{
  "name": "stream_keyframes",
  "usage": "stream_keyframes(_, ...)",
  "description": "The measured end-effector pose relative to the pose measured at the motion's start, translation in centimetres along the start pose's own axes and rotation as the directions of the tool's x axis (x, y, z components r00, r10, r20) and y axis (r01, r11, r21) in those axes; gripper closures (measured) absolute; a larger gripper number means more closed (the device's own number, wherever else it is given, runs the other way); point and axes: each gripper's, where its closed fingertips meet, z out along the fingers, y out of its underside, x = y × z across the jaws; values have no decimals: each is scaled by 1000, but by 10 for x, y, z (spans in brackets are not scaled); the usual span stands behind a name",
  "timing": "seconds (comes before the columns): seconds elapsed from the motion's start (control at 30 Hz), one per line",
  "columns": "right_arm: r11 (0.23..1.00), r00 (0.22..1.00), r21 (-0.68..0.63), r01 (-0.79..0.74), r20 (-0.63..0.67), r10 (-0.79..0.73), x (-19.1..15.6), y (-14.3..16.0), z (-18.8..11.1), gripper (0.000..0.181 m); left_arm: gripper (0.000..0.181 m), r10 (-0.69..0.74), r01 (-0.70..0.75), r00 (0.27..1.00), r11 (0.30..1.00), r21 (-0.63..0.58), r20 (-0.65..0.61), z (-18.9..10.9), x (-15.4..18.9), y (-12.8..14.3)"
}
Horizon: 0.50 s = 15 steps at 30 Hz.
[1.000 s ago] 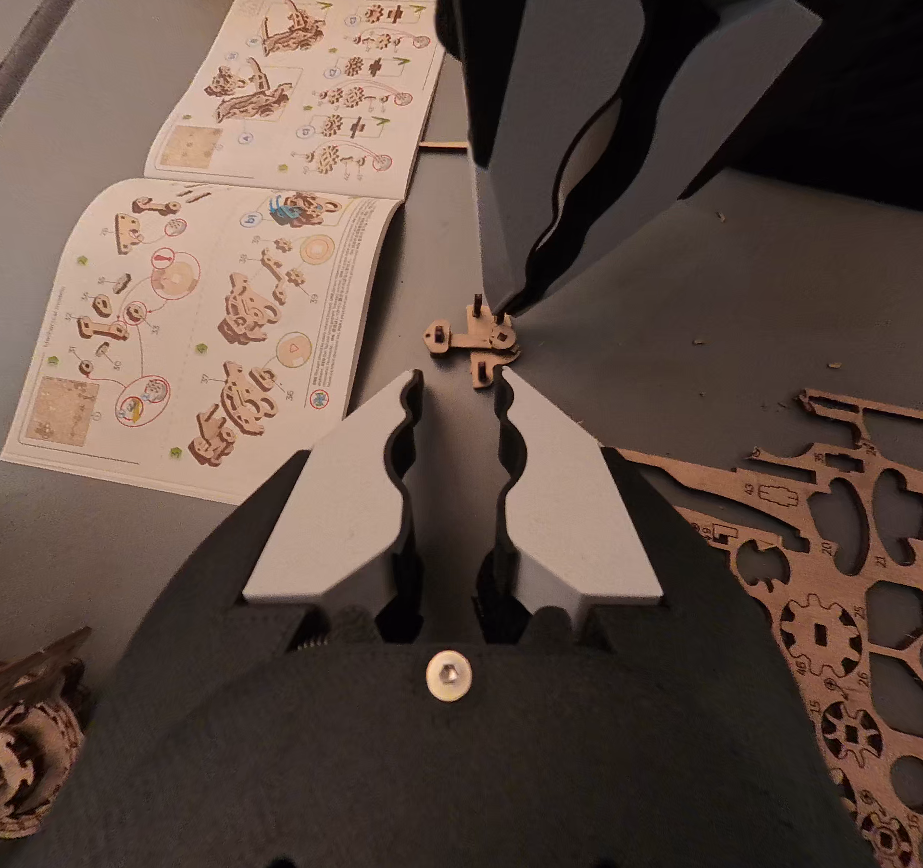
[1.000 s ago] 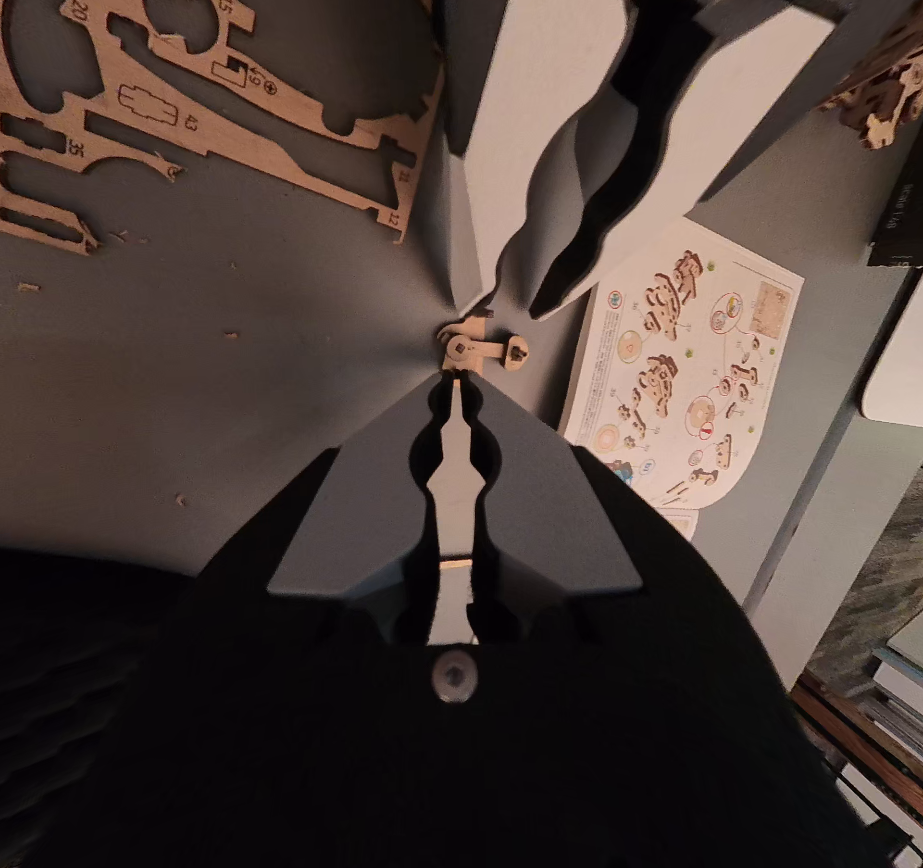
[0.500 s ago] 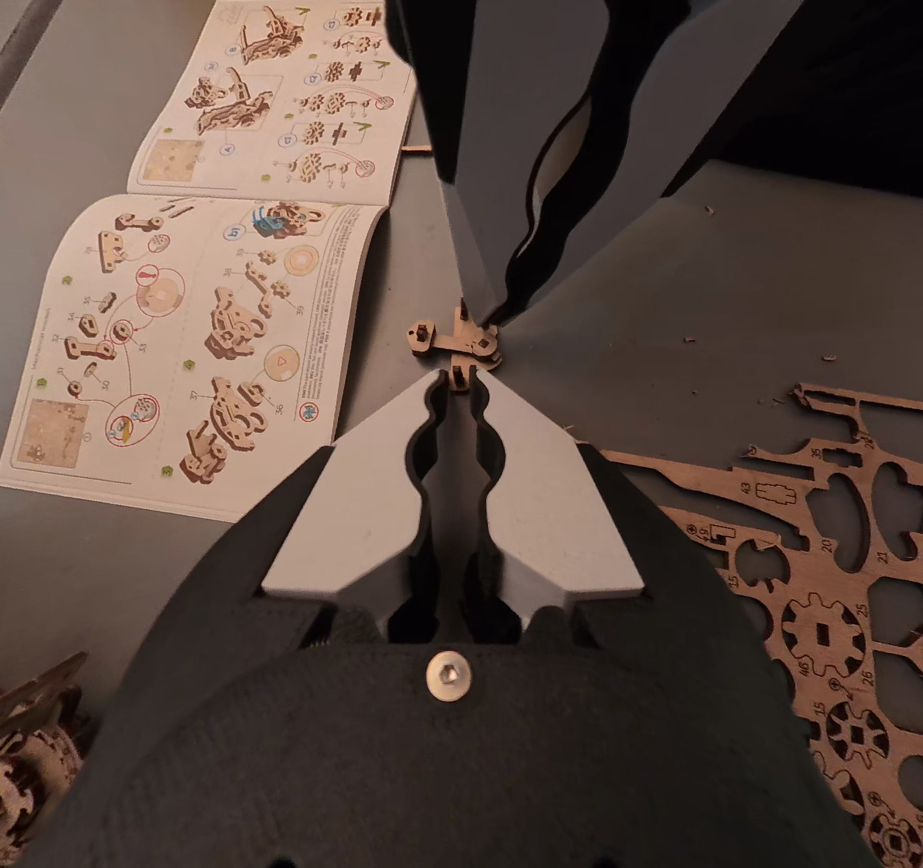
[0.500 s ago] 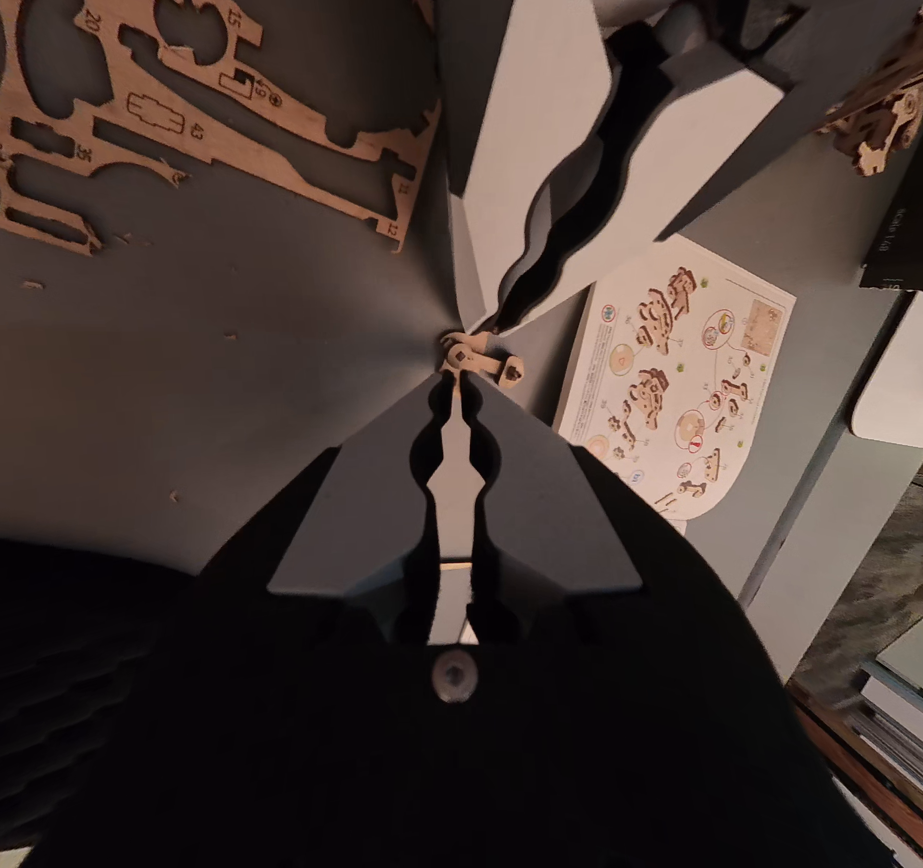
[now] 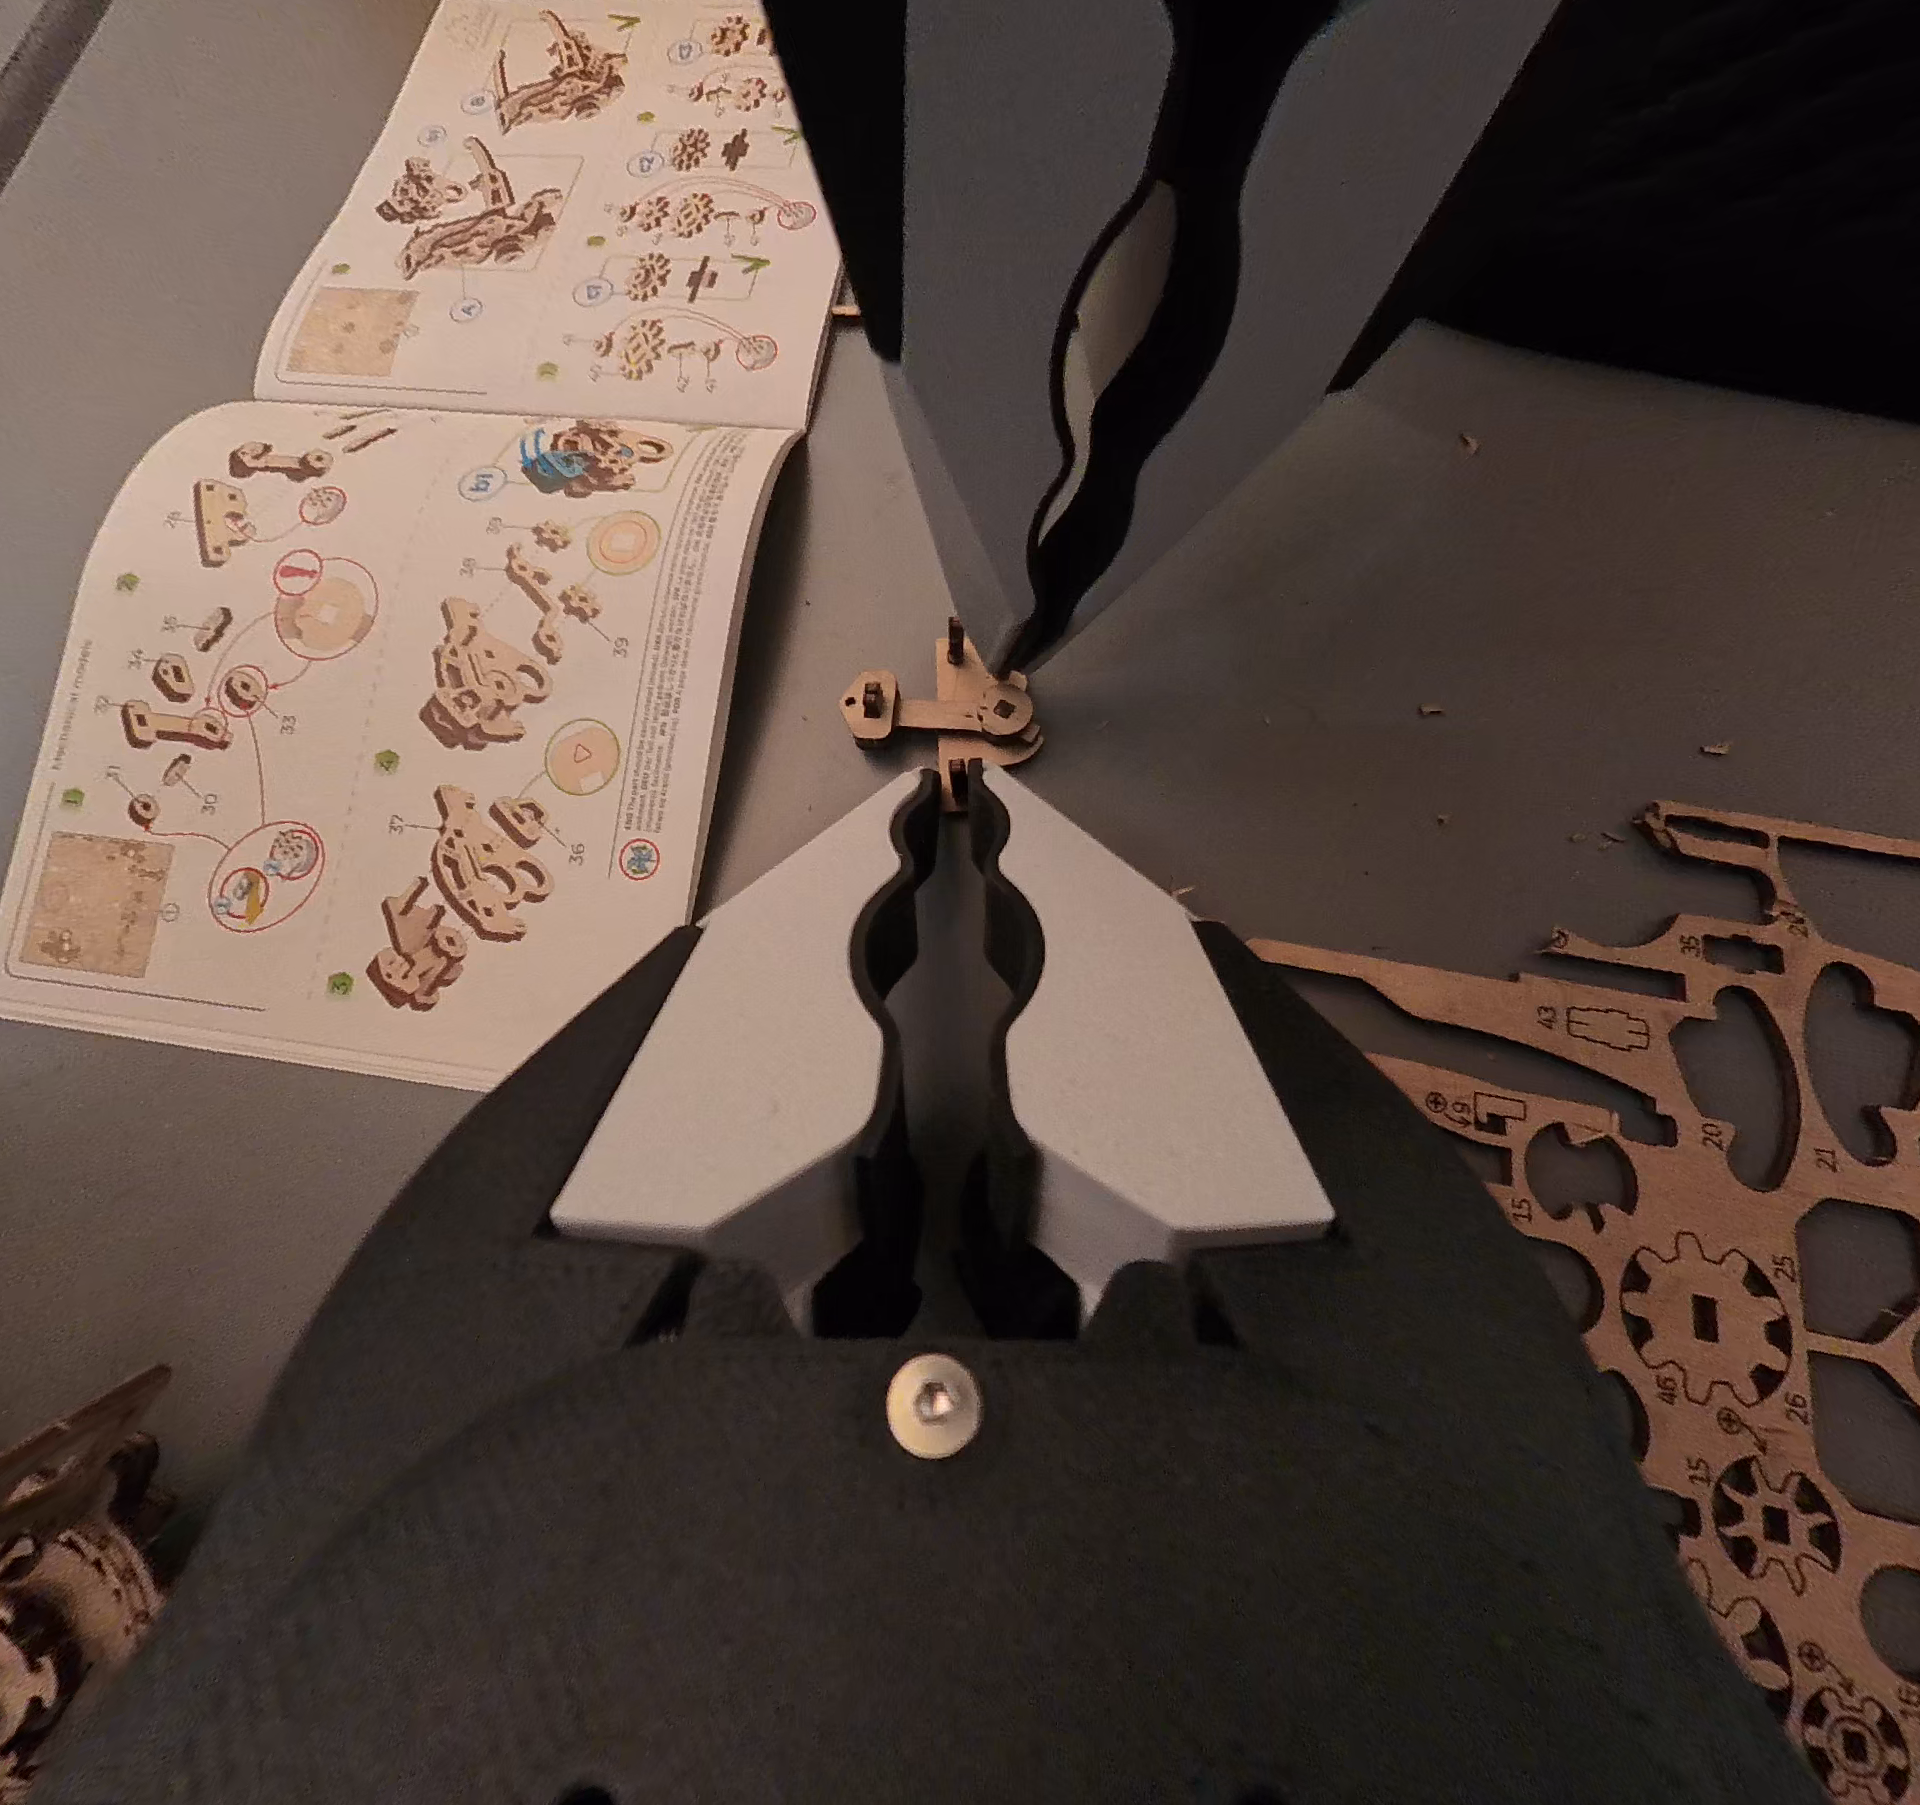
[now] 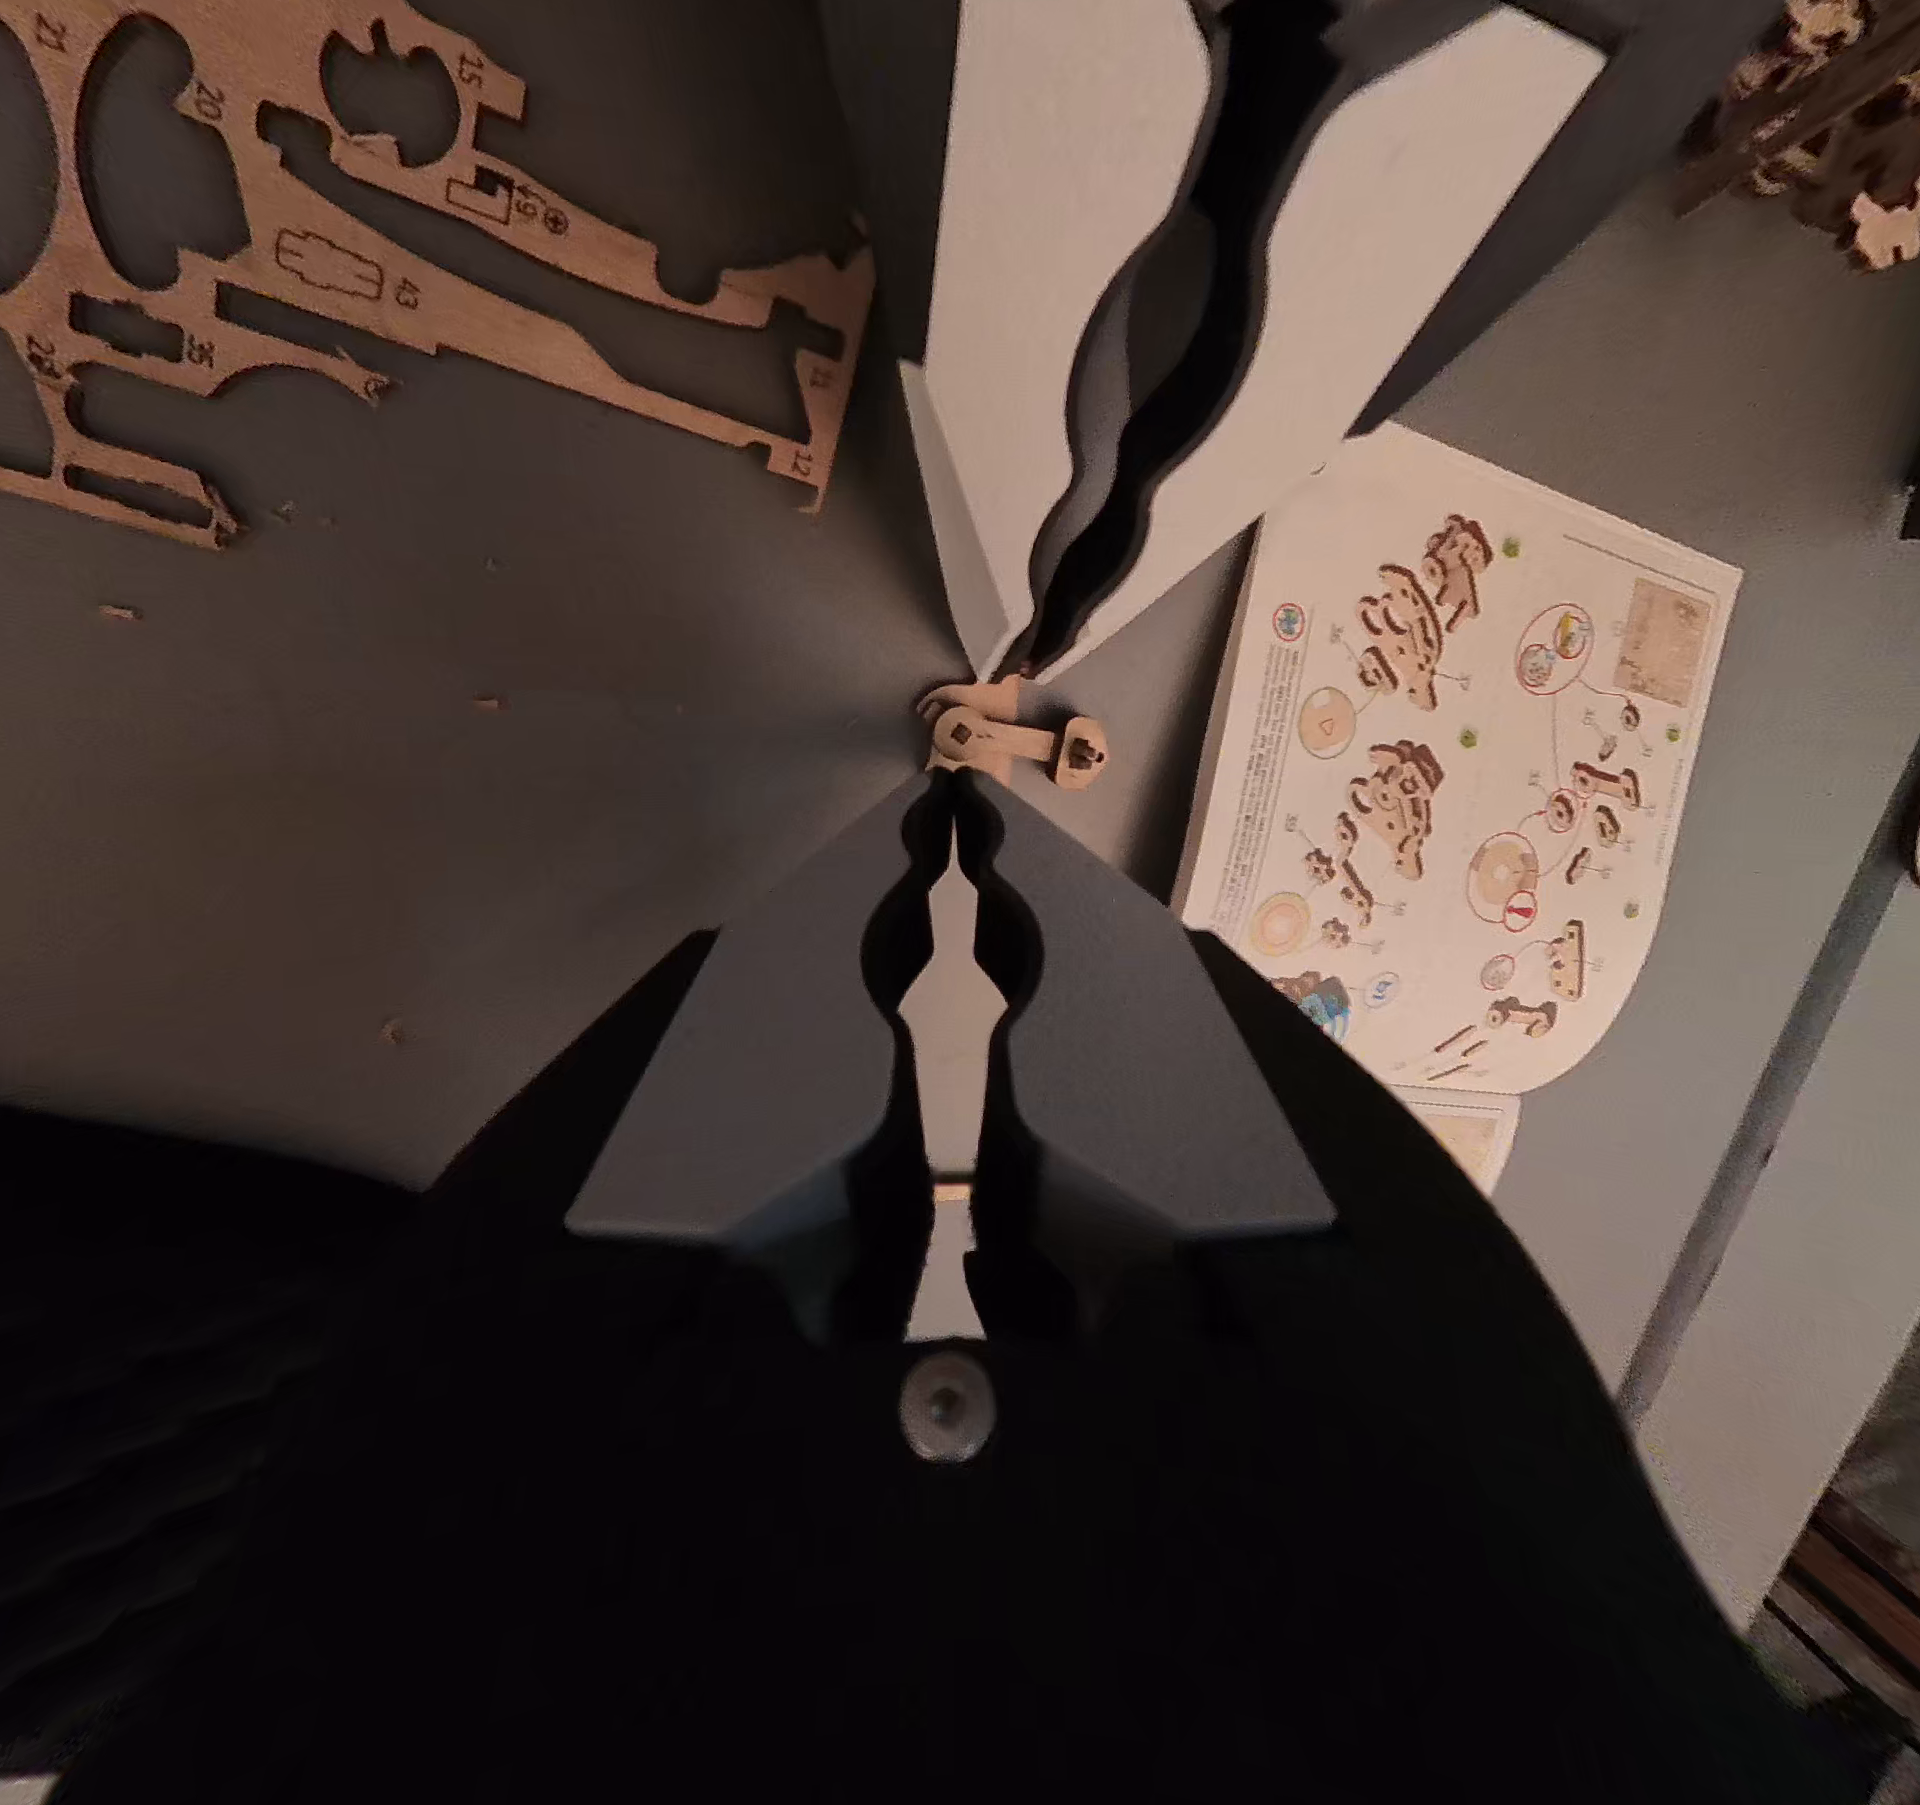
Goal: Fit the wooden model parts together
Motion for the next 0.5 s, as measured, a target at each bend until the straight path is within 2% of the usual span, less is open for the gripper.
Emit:
stream_keyframes(0.03, 1000, 1000, 10, -5, -2, 5, 0, 0, 0, 181, 178, 1, -1, 1000, 1000, 0, 0, 0, 0, 0)
stream_keyframes(0.5, 994, 998, 104, 38, -62, -32, -1, 3, -1, 181, 178, 1, -1, 1000, 1000, 0, -1, 1, 0, 0)
